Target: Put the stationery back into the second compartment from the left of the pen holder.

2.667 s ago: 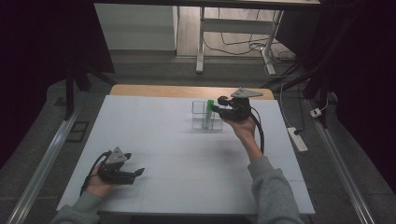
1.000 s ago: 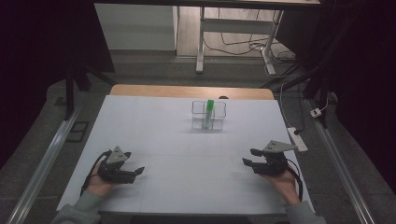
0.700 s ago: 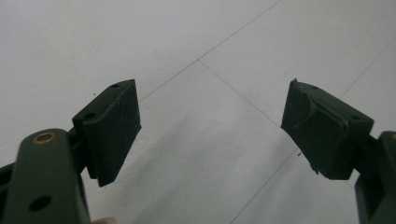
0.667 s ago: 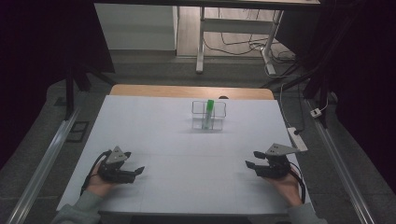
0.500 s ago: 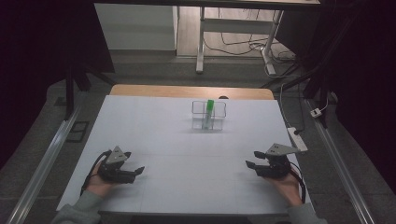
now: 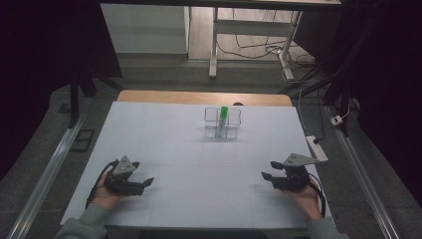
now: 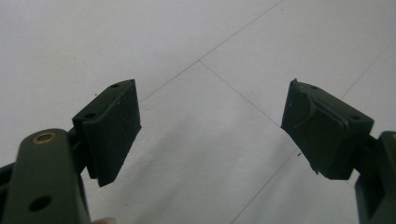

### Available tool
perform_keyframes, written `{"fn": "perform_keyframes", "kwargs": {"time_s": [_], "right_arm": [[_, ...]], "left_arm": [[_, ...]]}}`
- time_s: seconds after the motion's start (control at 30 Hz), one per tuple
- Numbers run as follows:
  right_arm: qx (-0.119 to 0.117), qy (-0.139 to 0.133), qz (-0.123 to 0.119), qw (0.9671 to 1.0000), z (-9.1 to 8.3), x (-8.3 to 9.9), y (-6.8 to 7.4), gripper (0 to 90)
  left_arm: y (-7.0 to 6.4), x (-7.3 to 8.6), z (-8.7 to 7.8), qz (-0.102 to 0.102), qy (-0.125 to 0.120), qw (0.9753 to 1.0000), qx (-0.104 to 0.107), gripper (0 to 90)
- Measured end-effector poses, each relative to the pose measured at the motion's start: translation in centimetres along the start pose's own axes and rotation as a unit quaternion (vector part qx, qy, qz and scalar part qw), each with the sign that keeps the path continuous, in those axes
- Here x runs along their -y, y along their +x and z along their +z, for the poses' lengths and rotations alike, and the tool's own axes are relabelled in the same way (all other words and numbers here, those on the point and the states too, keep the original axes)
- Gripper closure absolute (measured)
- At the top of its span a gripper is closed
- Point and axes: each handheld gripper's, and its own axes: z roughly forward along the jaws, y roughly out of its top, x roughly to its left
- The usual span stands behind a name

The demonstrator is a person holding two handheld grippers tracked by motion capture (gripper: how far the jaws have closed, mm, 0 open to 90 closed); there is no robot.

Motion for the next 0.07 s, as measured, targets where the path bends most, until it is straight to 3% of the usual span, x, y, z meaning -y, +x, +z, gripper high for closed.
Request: {"fn": "perform_keyframes", "kwargs": {"time_s": [0.07], "right_arm": [[0.002,0.001,0.000,1.0000,0.01,0.01,0.05,40.3]], "left_arm": [[0.00,0.00,0.01,0.000,0.000,1.0000,0.000,19.1]]}}
